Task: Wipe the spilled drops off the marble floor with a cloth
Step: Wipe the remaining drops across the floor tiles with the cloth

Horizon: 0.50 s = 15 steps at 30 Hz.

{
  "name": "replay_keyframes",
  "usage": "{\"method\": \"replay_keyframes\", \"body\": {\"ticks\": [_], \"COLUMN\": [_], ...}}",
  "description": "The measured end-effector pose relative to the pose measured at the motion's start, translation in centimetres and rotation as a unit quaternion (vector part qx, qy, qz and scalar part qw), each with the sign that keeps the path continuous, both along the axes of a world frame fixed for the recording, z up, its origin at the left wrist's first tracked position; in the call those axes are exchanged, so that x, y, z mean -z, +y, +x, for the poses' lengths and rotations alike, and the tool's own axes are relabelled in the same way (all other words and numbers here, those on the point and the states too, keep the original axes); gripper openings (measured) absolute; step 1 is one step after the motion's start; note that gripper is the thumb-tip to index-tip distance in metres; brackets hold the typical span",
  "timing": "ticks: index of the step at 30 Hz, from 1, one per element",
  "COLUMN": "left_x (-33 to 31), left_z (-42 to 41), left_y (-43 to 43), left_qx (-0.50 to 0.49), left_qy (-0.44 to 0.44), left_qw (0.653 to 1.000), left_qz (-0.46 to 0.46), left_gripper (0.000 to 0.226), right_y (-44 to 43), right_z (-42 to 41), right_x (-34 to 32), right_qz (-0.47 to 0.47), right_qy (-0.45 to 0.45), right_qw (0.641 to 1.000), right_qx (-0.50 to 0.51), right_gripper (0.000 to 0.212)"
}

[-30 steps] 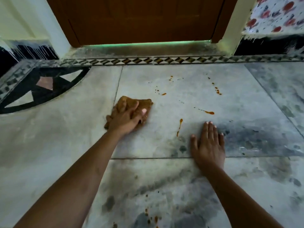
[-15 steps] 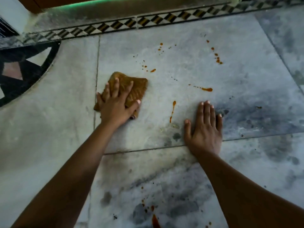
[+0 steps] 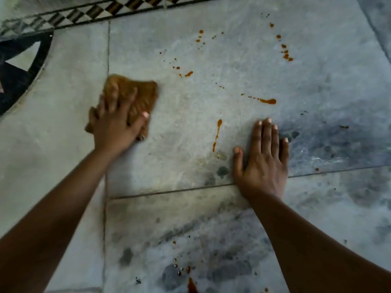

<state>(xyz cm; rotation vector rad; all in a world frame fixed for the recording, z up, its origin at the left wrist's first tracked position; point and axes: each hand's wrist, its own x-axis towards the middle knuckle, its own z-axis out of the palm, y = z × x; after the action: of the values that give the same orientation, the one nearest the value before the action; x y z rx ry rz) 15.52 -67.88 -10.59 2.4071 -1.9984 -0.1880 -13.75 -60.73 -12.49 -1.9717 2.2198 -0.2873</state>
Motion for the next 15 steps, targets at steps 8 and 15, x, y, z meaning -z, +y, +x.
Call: {"method": "replay_keyframes", "body": {"ticks": [8,15], "left_x": [0.0,-0.3], "left_z": [-6.9,-3.2], "left_y": [-9.9,-5.8], "left_qx": [0.014,0.014], "left_qy": [0.034,-0.063], "left_qw": [0.999,0.998], "left_qz": [0.011,-0.007], "left_gripper": [0.063,0.067], "right_y": [0.1,0.0], "right_z": [0.1,0.1], "right_x": [0.0,0.1], "right_qz": [-0.01,-0.013], "right_qy": [0.007,0.008], "right_qw": [1.0,1.0], "right_qx": [-0.001,0.003], "right_gripper": [0.072,0.071]}}
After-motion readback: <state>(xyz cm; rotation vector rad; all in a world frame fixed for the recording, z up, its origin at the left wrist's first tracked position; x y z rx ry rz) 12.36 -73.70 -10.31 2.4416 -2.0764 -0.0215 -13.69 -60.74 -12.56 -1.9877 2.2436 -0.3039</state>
